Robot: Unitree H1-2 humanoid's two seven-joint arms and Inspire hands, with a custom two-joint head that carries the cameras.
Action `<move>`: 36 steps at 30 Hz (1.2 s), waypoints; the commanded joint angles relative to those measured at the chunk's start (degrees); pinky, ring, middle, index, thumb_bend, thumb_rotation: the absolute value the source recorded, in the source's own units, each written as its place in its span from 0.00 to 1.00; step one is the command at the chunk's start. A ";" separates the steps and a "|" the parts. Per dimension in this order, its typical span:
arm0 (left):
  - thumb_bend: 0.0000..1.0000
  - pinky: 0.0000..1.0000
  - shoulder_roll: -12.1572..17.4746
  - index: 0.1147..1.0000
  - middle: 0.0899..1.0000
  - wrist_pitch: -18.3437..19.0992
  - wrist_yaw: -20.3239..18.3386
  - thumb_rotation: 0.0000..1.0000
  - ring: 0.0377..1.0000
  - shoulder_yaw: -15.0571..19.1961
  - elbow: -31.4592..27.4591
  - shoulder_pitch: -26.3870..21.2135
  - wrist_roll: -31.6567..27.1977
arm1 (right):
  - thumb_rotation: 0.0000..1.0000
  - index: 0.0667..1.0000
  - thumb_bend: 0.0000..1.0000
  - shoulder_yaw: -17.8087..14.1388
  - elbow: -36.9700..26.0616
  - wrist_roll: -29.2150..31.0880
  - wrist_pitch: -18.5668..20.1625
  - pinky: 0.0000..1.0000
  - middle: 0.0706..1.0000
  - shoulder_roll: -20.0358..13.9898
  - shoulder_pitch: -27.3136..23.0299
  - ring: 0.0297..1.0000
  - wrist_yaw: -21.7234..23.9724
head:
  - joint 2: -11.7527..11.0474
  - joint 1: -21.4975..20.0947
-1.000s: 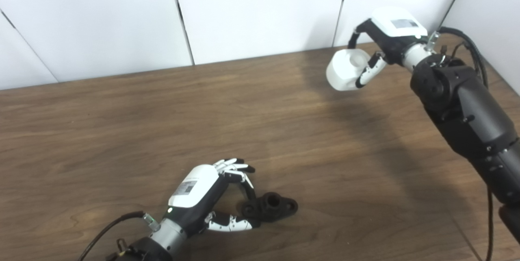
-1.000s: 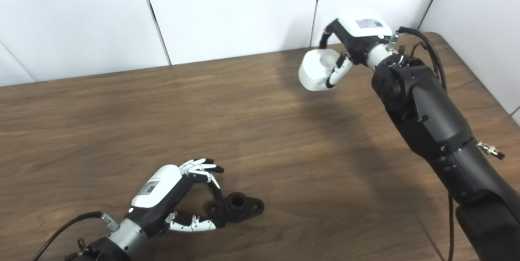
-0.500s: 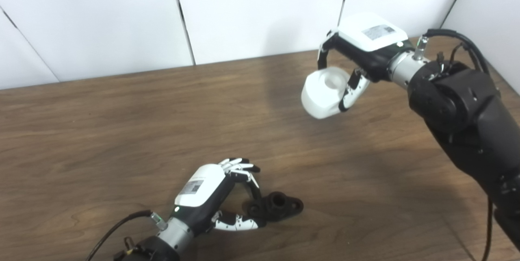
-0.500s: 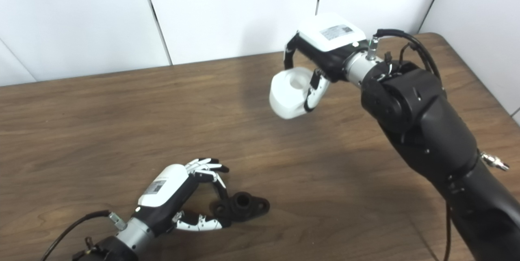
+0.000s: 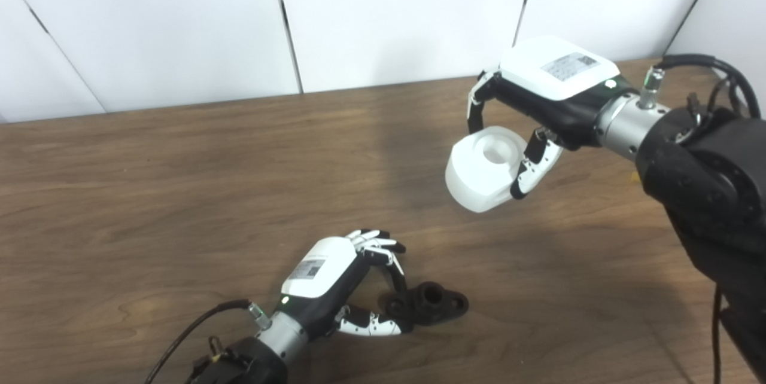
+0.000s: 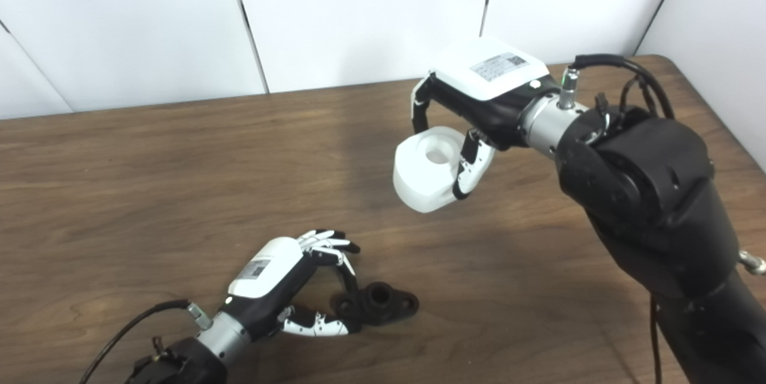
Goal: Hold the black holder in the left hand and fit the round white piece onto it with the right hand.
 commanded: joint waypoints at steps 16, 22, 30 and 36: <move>0.51 0.91 -0.07 0.42 0.80 1.36 -1.88 0.06 0.91 -0.53 0.79 -0.54 0.29 | 0.13 0.45 0.52 1.10 -7.23 0.35 1.26 0.76 0.73 2.64 0.74 0.86 6.03 | 1.56 -0.34; 0.51 0.92 0.01 0.42 0.81 1.96 -2.62 0.06 0.91 -0.53 0.41 -0.77 0.55 | 0.13 0.44 0.53 1.38 -7.29 1.26 0.98 0.75 0.73 3.01 2.26 0.85 5.89 | 2.21 -0.48; 0.51 0.92 0.19 0.42 0.80 1.71 -2.52 0.06 0.90 -0.64 0.27 -1.11 1.44 | 0.14 0.44 0.53 2.52 -7.28 2.46 0.54 0.74 0.74 3.22 3.57 0.86 5.67 | 3.39 -0.46; 0.51 0.92 0.24 0.42 0.81 2.06 -3.17 0.05 0.91 -0.84 -0.30 -1.38 2.62 | 0.14 0.44 0.53 3.58 -7.20 1.94 0.60 0.75 0.74 3.61 4.75 0.86 5.60 | 4.33 -0.47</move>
